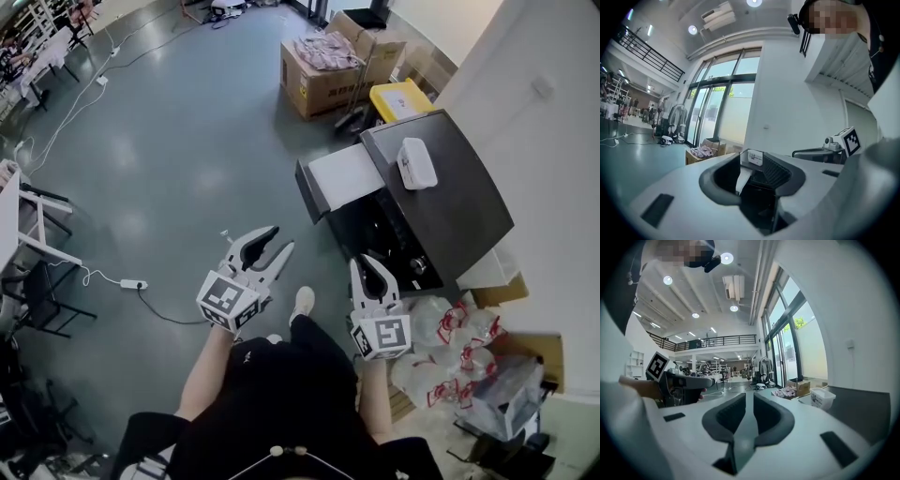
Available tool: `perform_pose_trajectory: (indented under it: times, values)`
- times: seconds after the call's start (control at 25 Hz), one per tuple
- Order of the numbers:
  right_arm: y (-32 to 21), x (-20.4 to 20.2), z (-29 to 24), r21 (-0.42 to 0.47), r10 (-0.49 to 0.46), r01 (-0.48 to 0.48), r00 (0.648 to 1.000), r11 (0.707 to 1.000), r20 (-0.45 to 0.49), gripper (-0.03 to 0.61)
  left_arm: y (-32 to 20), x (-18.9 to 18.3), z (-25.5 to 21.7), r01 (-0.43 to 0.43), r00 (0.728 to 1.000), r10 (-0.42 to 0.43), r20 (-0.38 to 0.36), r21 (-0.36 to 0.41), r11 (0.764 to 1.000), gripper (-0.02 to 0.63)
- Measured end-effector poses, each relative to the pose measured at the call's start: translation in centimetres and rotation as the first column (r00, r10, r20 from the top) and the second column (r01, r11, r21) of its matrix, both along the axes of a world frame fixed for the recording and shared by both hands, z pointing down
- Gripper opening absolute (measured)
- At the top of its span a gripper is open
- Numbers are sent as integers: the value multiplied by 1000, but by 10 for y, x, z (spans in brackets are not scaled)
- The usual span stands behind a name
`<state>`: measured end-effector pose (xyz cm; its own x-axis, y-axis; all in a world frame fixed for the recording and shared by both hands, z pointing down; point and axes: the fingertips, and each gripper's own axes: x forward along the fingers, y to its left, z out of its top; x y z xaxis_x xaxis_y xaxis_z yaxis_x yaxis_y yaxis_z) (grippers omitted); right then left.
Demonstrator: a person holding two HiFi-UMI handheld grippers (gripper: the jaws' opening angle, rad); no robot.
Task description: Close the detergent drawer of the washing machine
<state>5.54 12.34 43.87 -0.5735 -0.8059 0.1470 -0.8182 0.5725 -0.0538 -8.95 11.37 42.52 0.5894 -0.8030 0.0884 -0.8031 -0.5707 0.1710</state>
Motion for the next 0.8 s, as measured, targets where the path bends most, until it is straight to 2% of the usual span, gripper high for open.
perform_pose_trajectory:
  times: [0.2,0.36,0.44,0.56,0.64,0.8]
  values:
    - [-55,0,45,-113,-44,43,999,993,-5,77,-52,6,30,24,1000,-24,-5,-80,996,140]
    - [-96,-5,96,-236,-93,78,994,969,-51,106,-97,14,69,20,993,-45,-111,-216,976,152]
    - [-113,-9,120,-293,-130,101,988,951,-80,109,-120,17,92,8,981,-66,-182,-300,954,182]
    - [-132,-21,153,-379,-192,134,974,916,-120,109,-148,21,129,-22,966,-91,-242,-429,903,206]
    - [-140,-31,174,-440,-230,147,963,886,-140,107,-160,25,152,-36,965,-97,-243,-490,871,209]
    - [-146,-50,206,-519,-311,179,933,836,-180,106,-176,28,183,-34,967,-114,-226,-562,826,209]
